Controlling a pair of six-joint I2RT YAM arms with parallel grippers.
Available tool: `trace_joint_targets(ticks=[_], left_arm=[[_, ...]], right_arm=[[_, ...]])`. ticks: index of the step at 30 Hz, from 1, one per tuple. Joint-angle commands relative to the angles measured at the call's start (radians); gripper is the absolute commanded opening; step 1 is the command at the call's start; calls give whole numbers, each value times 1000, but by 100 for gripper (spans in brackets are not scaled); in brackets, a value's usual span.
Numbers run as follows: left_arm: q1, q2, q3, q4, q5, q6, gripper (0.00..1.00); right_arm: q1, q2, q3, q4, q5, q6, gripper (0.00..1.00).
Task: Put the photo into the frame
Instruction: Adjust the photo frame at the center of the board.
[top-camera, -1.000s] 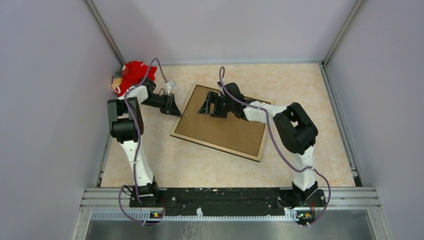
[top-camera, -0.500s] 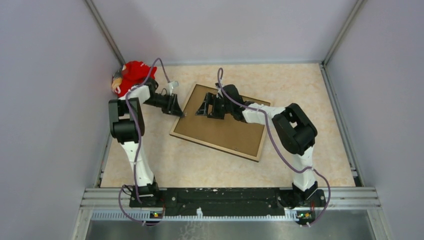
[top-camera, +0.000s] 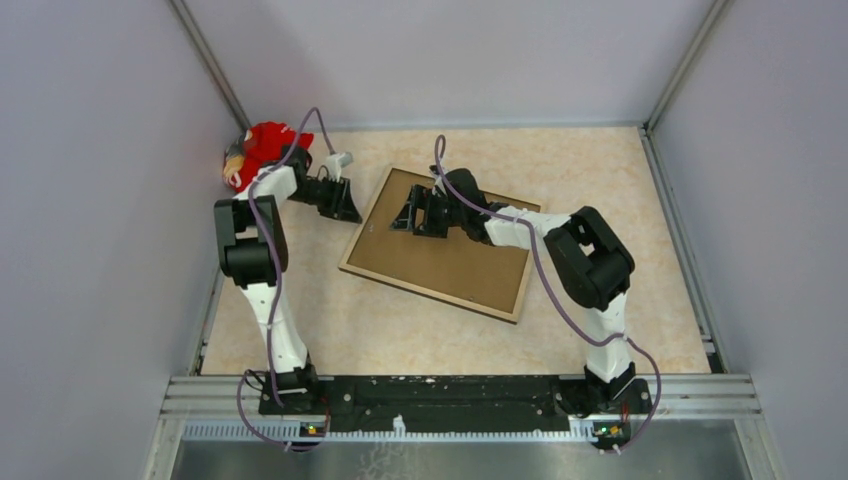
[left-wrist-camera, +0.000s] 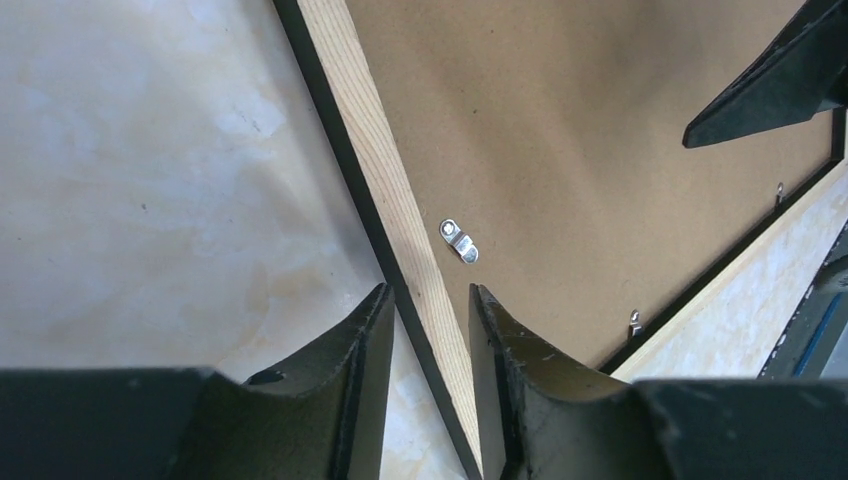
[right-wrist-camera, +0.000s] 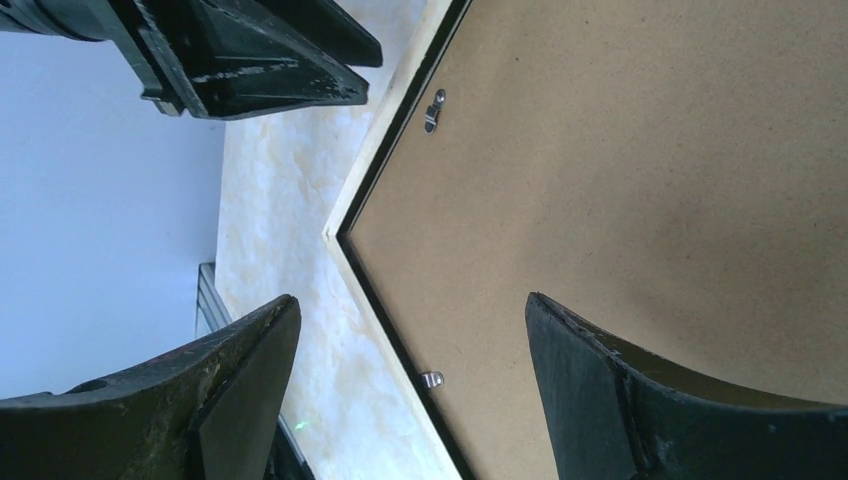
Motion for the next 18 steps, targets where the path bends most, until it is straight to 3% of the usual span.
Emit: trace_joint_targets(ticks=[1, 10, 18], left_arm=[[-3, 13, -24, 20, -6, 14, 36], [-14, 23, -77, 17, -9, 28, 15], [-57, -58, -243, 24, 31, 60, 10]], right_arm=[[17, -49, -6, 53, -14, 12, 82], [16, -50, -14, 65, -24, 17, 82], [23, -46, -38, 80, -46, 9, 82]])
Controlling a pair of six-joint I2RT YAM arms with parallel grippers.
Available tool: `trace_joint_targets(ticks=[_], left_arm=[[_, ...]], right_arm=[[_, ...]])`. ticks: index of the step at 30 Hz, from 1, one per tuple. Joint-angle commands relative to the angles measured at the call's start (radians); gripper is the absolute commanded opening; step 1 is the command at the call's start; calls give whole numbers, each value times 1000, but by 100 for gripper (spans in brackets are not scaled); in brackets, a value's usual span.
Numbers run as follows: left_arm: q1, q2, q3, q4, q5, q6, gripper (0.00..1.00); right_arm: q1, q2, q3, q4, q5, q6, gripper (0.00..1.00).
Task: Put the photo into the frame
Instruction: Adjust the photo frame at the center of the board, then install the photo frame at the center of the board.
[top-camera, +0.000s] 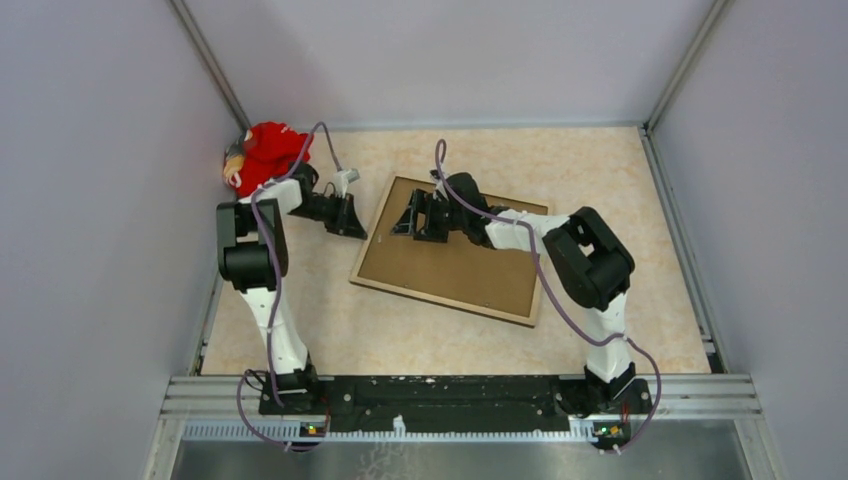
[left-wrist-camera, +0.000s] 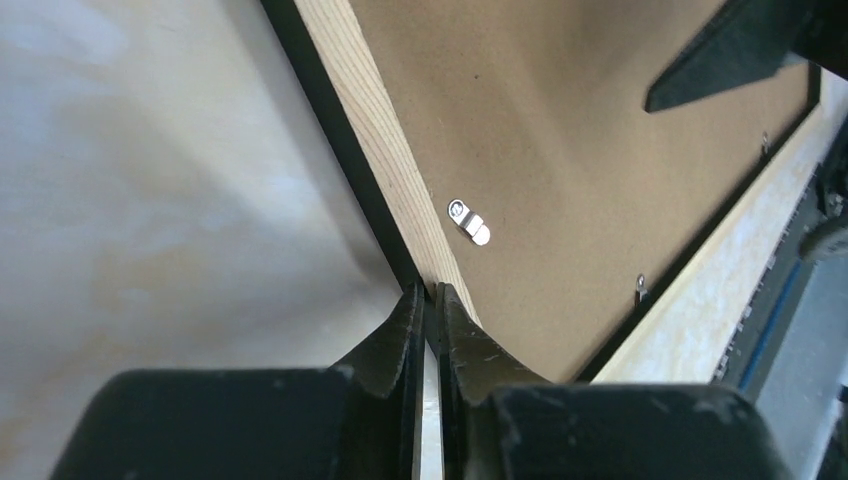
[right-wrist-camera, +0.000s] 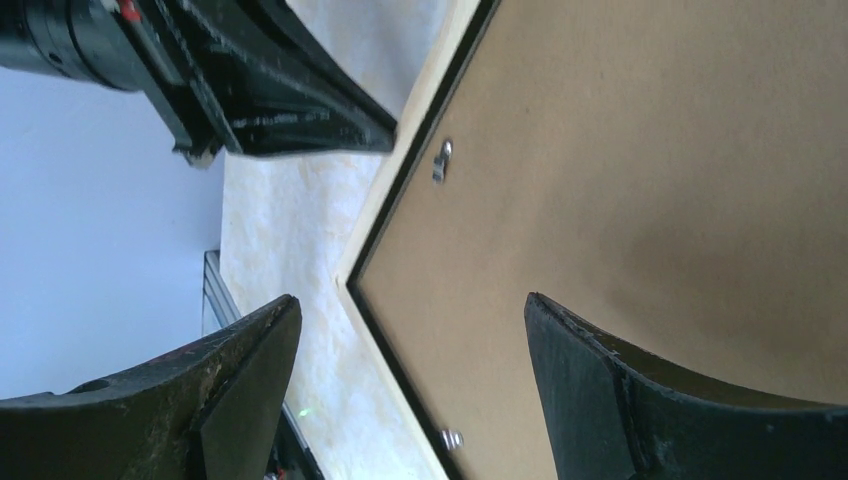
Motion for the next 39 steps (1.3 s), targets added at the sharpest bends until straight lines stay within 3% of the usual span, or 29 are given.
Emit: trace_joint_targets(ticks=[1, 8, 39], left_arm=[[-46, -39, -119, -27, -4, 54, 10], [-56, -75, -203, -14, -8, 60, 11], [-57, -76, -194, -7, -20, 38, 10]], right_arm=[[25, -45, -11, 48, -23, -14, 82], [53, -21, 8, 28, -39, -32, 81], [124, 142, 132, -1, -25, -45, 78]])
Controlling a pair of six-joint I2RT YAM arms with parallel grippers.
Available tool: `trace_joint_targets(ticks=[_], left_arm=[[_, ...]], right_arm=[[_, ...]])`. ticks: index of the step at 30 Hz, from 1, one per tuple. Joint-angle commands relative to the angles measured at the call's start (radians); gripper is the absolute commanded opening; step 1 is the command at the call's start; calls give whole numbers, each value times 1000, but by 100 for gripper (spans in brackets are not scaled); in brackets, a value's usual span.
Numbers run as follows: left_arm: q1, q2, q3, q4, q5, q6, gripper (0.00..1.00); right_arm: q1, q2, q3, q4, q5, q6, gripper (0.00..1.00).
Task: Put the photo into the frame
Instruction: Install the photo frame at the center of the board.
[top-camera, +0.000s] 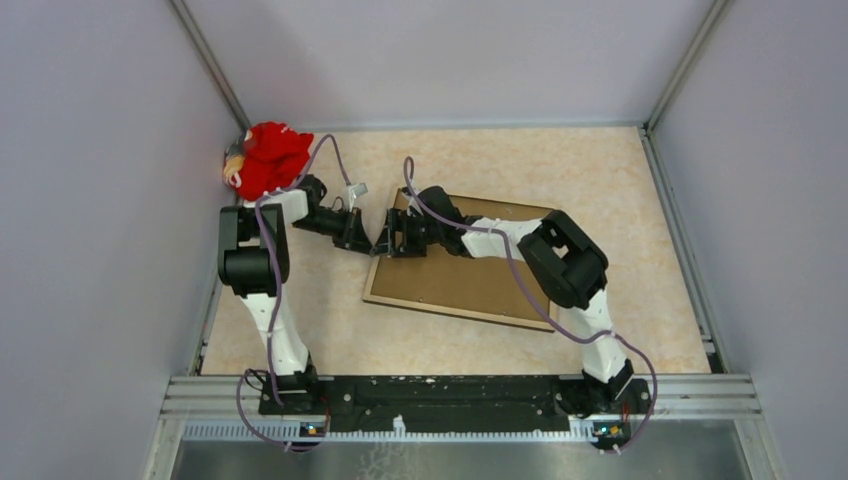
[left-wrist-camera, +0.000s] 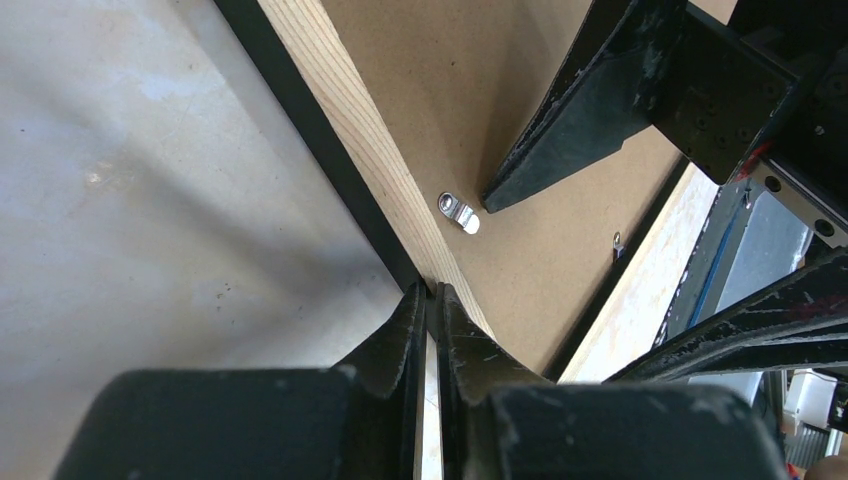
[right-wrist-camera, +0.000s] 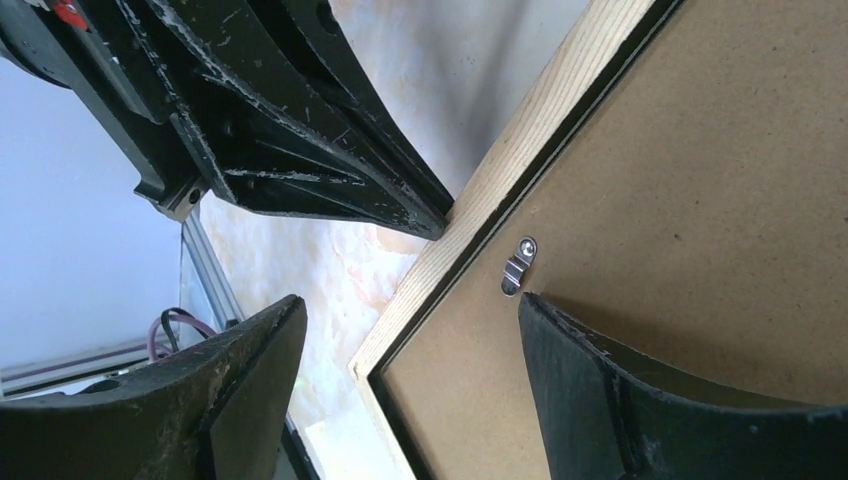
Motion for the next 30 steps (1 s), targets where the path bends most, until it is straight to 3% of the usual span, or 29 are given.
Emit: trace_joint_targets(ticks=[1, 30], left_arm=[[-8, -3, -23, -3, -92, 42, 10], [-8, -4, -24, -6, -90, 47, 9]], right_arm=[[15, 30, 45, 19, -1, -15, 78], [36, 71, 52, 60, 4, 42, 76]])
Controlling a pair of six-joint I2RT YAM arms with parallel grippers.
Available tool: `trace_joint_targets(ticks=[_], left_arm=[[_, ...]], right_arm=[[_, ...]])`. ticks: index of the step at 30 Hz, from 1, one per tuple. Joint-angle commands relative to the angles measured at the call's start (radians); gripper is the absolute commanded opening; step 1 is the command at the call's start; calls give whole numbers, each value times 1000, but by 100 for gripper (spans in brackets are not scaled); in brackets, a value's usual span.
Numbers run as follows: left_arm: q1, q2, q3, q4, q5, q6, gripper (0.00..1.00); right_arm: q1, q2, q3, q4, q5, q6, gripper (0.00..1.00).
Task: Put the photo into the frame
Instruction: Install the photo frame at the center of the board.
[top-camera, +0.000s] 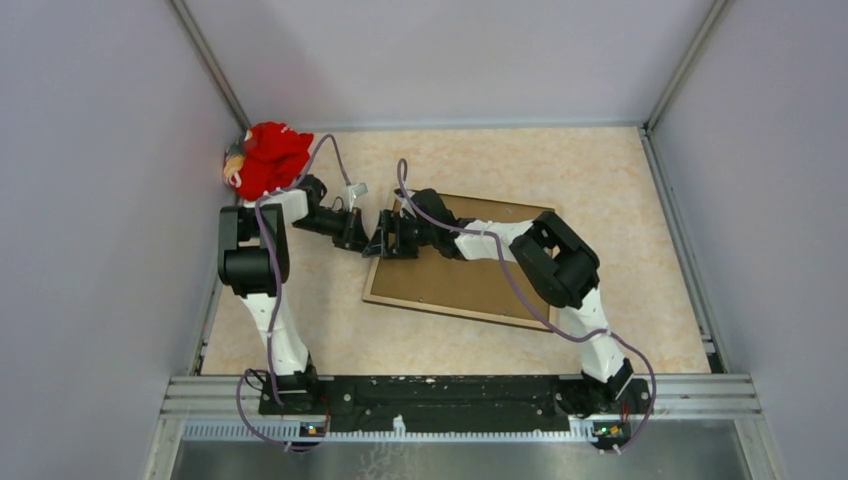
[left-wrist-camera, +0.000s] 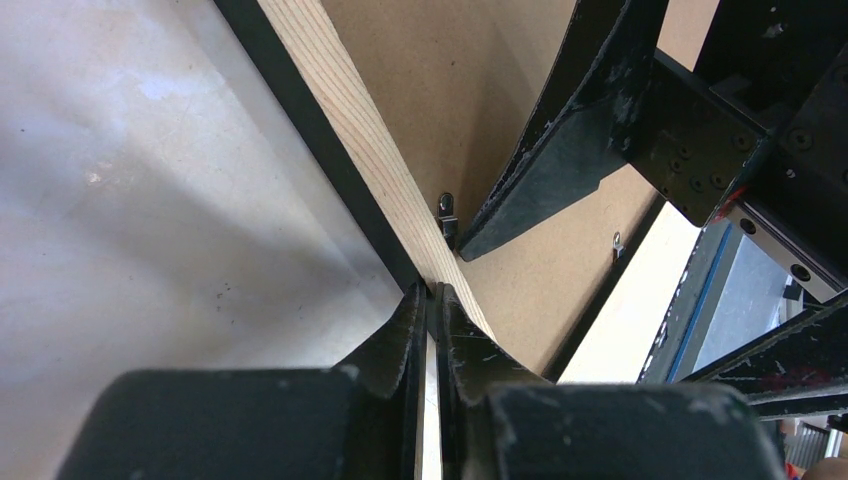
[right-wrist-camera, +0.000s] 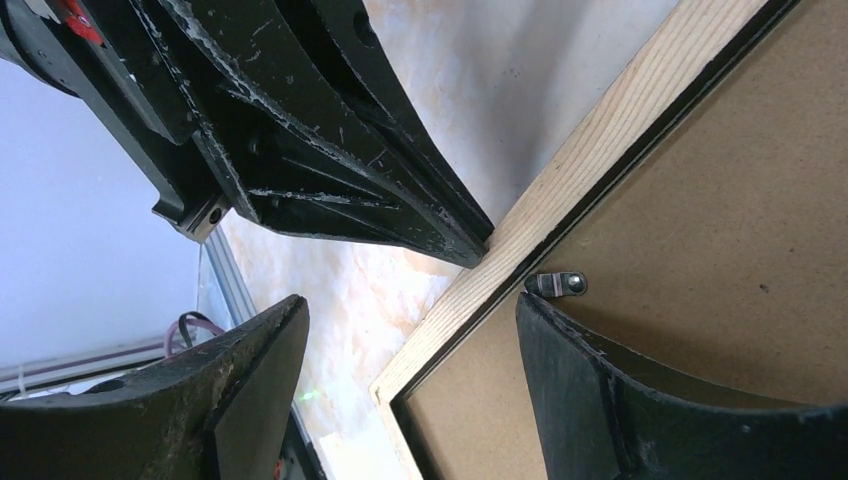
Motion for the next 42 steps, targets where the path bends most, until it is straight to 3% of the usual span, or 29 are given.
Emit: trace_joint_targets(ticks=[1, 17, 21, 25, 30, 33, 37, 42], left_arm=[[-8, -3, -24, -6, -90, 47, 9], [-9, -10, -23, -15, -86, 53, 9], [-9, -18, -24, -25, -87, 62, 9], [-7, -22, -6, -58, -89, 79, 10], [-7, -33, 36, -117, -98, 125, 12], [-5, -46, 48, -142, -115, 156, 14], [-6, -64, 42, -143, -139, 173, 16], [-16, -71, 3, -107, -164, 173, 16]], right_arm=[[12, 22, 15, 8, 18, 2, 76], [11, 14, 57, -28, 92, -90, 76], [9, -52, 19, 14, 18, -79, 77], [-25, -193, -51, 39, -18, -65, 85], [-190, -442, -241, 18, 42, -43, 98], [-323, -583, -325, -137, 174, -100, 99], [-488, -704, -400, -382, 492, -178, 99], [-669, -783, -548, -379, 598, -169, 99]])
